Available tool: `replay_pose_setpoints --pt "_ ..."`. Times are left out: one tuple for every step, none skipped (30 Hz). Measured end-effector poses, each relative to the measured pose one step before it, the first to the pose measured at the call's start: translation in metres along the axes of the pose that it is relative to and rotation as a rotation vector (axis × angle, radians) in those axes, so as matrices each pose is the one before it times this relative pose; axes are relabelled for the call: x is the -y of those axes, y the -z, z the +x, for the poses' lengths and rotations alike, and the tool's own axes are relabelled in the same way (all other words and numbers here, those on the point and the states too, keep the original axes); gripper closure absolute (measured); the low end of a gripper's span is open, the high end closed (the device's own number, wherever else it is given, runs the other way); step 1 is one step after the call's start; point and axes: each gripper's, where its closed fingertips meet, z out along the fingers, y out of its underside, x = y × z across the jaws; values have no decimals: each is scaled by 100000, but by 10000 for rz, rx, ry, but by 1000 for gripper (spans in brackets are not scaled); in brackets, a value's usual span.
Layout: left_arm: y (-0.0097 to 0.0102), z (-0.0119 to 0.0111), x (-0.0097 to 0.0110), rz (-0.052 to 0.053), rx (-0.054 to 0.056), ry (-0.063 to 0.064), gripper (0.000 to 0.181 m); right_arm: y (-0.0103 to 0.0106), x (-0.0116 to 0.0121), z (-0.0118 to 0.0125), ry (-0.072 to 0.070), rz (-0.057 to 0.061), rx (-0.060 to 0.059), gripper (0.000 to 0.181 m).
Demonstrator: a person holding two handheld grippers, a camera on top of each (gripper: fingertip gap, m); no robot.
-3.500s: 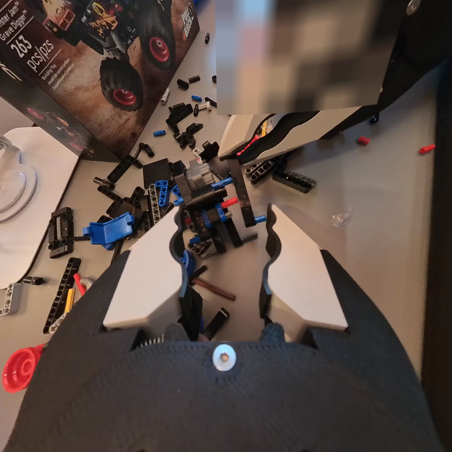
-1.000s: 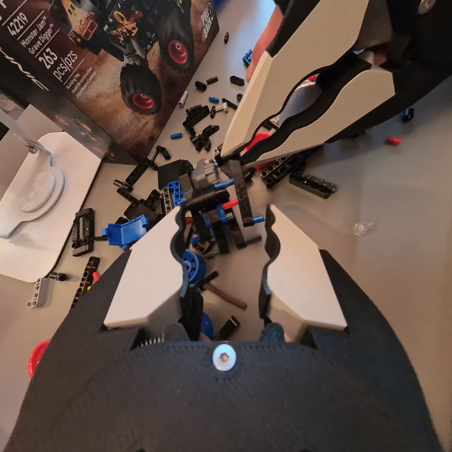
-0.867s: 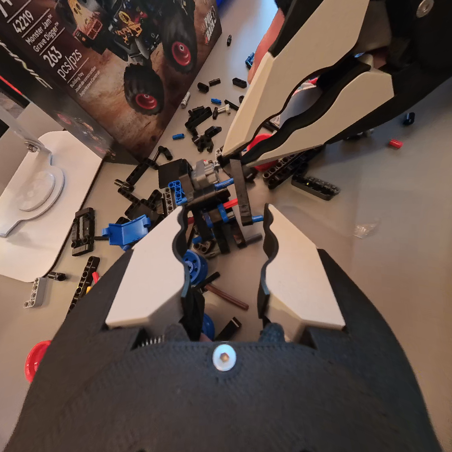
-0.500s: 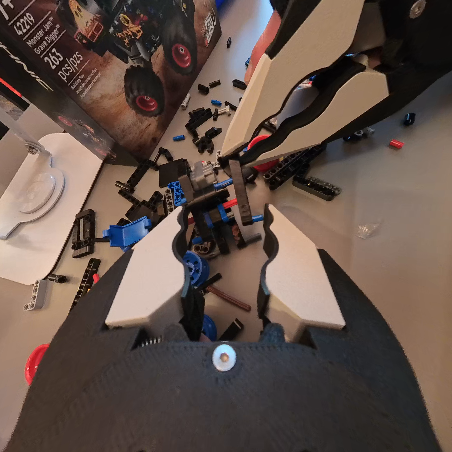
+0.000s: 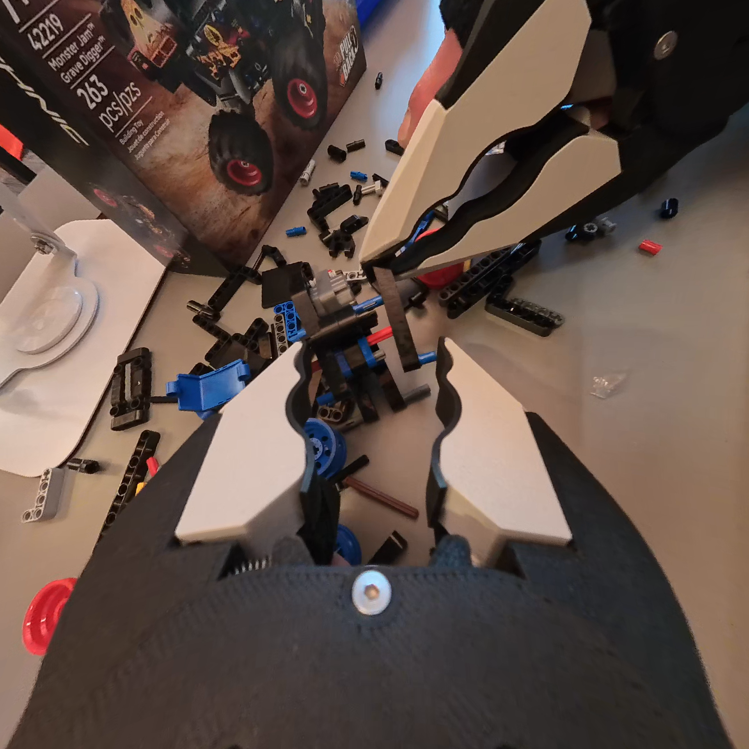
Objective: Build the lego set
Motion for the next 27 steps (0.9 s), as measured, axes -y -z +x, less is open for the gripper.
replay_pose_setpoints --pt "5 16 8 26 -41 5 122 9 19 -16 -43 15 60 174" --pt "4 27 32 27 -51 15 122 -4 3 -35 -81 13 97 174" --pt "21 21 30 10 -57 -4 122 -22 -22 -38 -89 -12 108 173" --pt "-8 -4 14 11 -44 -14 122 -23 -13 -38 -54 -48 77 173" --pt "-19 -31 12 26 -34 31 122 -5 0 11 -4 -81 37 173" --pt "-19 -45 -4 24 -23 48 122 7 14 49 60 -87 -28 174" --pt "7 -14 -4 27 -42 42 123 -16 2 27 94 -68 -66 174" --pt "11 -15 17 19 -31 26 124 -16 -19 -17 25 -45 -27 174" --pt "-7 -41 -5 3 -1 16 124 41 3 31 -65 -18 13 174" --pt "-12 -58 -2 4 6 18 126 54 -16 46 -52 -45 15 174" --pt "-28 9 10 1 -38 -1 126 36 -33 34 7 -133 -1 174" --pt "7 -42 -19 -14 -22 -12 126 -6 12 28 60 -135 -32 174" --pt "19 -46 -8 10 -19 7 126 -76 2 1 49 -39 -33 174" --pt "-5 -25 0 24 -17 18 126 -66 6 11 -53 66 12 174" --pt "-7 4 12 15 -22 12 126 11 37 35 -27 94 -4 174" --pt "-8 -1 -9 3 -18 -8 126 33 54 38 88 47 -50 174" --pt "6 0 -3 12 -29 15 125 -7 35 10 86 18 -45 174" --pt "8 17 6 30 -56 27 125 -42 22 -3 10 52 -4 174" --pt "-2 6 4 23 -56 32 124 -27 25 3 -26 102 13 174" --pt "-12 1 22 15 -39 15 124 -45 1 -9 -15 82 13 174" --pt "-47 41 40 22 -28 -1 123 -64 -6 -35 3 34 22 174" --pt "-18 -27 -12 -1 16 -16 122 -68 11 -16 60 36 -9 174" --pt "-2 -36 -12 25 -15 9 122 -52 11 33 75 68 -49 174" --pt "0 -8 13 33 -36 57 122 -11 11 22 14 62 -20 174" --pt "12 -26 -10 10 -19 15 123 12 26 30 -29 36 7 174" --pt "5 -23 -8 12 -5 -16 123 6 18 23 11 7 -8 174" --pt "-10 -10 -6 9 6 -34 123 47 15 21 22 -24 -10 174"
